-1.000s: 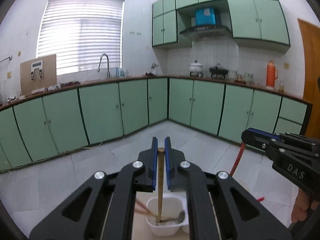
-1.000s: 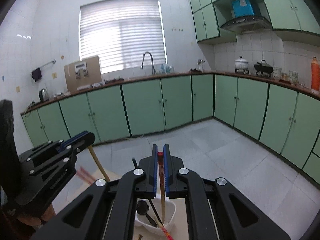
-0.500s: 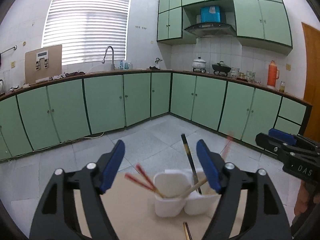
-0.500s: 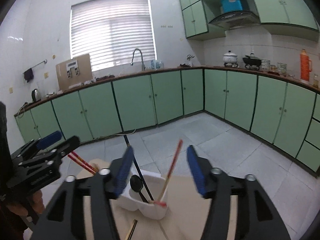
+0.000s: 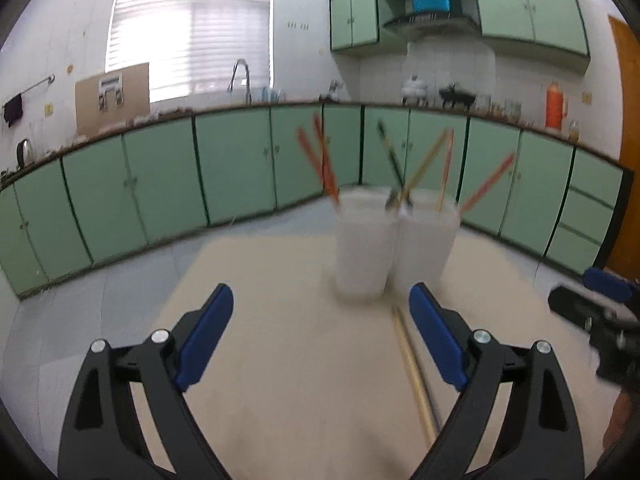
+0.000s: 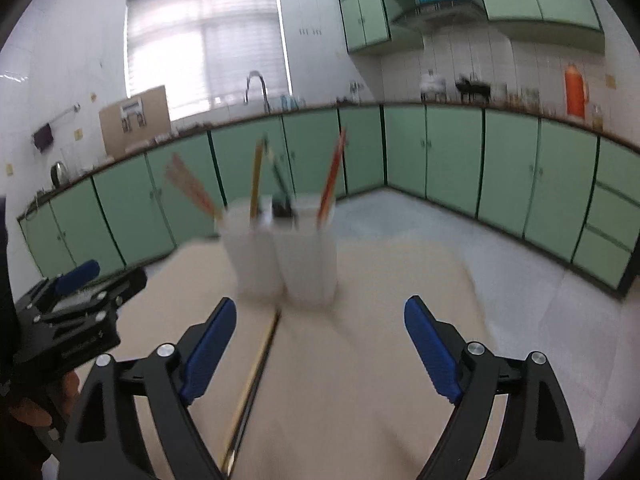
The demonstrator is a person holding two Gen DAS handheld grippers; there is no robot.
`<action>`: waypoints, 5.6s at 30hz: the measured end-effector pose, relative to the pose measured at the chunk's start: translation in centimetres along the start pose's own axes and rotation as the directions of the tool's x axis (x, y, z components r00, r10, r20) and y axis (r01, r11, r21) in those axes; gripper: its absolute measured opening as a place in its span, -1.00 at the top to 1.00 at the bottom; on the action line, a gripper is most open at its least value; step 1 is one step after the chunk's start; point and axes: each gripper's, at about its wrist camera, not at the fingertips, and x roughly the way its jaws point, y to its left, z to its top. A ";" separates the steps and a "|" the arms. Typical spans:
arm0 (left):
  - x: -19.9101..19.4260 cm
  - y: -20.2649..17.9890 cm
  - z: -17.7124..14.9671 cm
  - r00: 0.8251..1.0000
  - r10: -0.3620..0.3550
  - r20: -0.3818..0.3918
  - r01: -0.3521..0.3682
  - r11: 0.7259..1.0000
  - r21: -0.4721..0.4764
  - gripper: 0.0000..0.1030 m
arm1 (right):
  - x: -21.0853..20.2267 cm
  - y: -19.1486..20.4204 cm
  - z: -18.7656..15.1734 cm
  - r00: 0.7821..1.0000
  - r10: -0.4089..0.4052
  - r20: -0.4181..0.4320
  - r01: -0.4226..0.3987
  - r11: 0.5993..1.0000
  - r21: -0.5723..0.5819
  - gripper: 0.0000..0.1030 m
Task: Organize utensils
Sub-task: 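Withdraw both tools toward the last two chopsticks on the table, then grasp the black chopstick with the right tool while the left tool grasps the plain wooden chopstick, then lift both chopsticks, carry them to the white holder and lower them in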
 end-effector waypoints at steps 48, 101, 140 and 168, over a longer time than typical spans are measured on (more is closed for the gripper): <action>0.1 0.4 -7.8 0.979 -0.010 -0.203 0.016 1.000 0.027 -0.60 | 1.8 3.4 -9.9 0.950 0.001 -0.313 -0.002 1.000 -0.001 0.86; 1.4 -1.7 -10.6 0.916 -0.166 -0.365 0.174 0.985 -0.010 0.64 | -0.3 -1.4 -11.0 0.950 0.008 -0.313 -0.003 1.000 0.015 0.73; -3.9 -0.7 -4.1 0.970 -0.159 -0.186 0.162 0.987 0.002 0.88 | -4.1 -1.6 -5.6 0.985 -0.043 -0.166 0.028 0.996 -0.090 0.87; -9.2 -2.6 10.9 0.965 -0.245 0.091 0.239 0.968 0.077 0.88 | -8.1 -0.4 11.8 0.975 0.208 -0.082 -0.221 0.954 -0.204 0.88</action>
